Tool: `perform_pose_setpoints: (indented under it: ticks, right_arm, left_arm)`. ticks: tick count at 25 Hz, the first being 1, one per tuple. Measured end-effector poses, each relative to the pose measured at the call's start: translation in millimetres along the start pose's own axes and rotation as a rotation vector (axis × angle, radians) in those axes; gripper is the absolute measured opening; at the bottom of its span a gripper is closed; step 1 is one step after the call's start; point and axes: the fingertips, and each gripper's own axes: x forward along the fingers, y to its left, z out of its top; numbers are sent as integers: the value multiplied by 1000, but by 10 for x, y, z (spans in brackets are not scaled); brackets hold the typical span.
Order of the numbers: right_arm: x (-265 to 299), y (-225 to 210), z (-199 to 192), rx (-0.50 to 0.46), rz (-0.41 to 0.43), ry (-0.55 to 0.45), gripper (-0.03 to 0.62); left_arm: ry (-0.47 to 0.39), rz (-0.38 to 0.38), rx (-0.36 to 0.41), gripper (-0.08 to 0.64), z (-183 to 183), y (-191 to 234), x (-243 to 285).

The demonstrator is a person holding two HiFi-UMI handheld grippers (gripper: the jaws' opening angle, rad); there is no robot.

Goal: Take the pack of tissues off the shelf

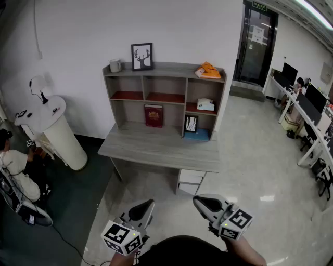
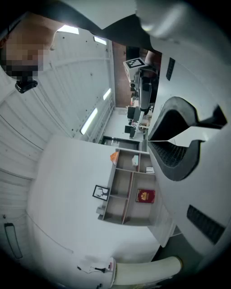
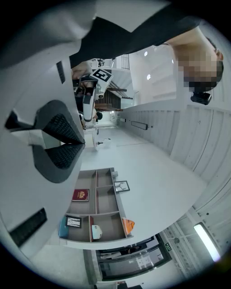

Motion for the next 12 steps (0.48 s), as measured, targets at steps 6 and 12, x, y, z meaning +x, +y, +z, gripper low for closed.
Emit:
perform_pose_setpoints:
  ticks: [6, 12]
  right_arm:
    - [63, 155, -31, 5, 6, 8, 17]
    - [221, 366, -99, 20, 8, 7, 17]
  left_arm:
    - [6, -3, -8, 18, -34, 24, -140]
    - [16, -7, -4, 18, -77, 122, -375]
